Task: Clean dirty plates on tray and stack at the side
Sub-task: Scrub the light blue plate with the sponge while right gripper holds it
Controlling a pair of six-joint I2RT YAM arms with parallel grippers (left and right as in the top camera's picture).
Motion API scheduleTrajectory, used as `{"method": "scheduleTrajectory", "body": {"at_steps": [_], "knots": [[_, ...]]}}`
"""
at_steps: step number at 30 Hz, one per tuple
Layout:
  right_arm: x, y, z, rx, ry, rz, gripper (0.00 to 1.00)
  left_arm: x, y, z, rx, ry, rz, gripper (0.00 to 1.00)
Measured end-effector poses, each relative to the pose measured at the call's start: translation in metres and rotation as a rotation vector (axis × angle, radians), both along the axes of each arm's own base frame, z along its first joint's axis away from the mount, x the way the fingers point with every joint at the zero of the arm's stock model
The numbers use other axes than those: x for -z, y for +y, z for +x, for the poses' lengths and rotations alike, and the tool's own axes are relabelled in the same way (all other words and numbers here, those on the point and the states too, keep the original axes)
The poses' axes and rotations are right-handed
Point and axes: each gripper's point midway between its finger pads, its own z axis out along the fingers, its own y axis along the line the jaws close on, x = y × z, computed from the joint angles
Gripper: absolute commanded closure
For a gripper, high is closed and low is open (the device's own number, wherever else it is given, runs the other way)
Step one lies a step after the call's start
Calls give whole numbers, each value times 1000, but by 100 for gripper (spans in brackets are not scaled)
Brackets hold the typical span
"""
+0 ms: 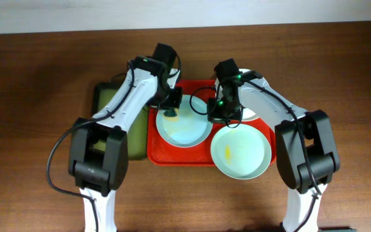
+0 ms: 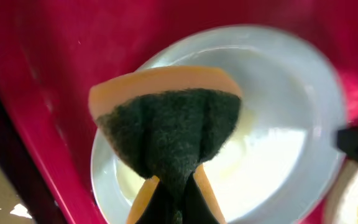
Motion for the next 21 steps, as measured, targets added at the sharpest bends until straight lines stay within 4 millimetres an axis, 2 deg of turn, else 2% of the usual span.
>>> {"method": "scheduleTrajectory", "body": {"at_steps": [3,4,7,10,12,13,14,16,18,20,21], "knots": [[0,0,0,1,0,0,96,33,1,-13,21,0,49,100],[0,0,0,0,0,0,96,38,2,-15,20,1,49,100],[0,0,0,0,1,3,96,39,-1,-28,28,36,17,100],[0,0,0,0,0,2,96,36,-20,-44,45,111,-98,100],[0,1,1,0,-3,3,96,29,-21,-49,48,140,-95,100],[0,1,1,0,-4,4,96,14,-18,-42,49,123,-54,100],[0,1,1,0,-5,5,96,-6,-15,-25,45,58,-13,100],[0,1,1,0,-5,5,96,-23,-11,-1,35,-45,36,100],[0,1,1,0,-5,5,96,-25,-5,5,28,-77,78,100],[0,1,1,0,-5,5,96,-22,-12,15,32,-130,73,100],[0,1,1,0,-5,5,96,-15,-15,13,42,-133,72,100]]}}
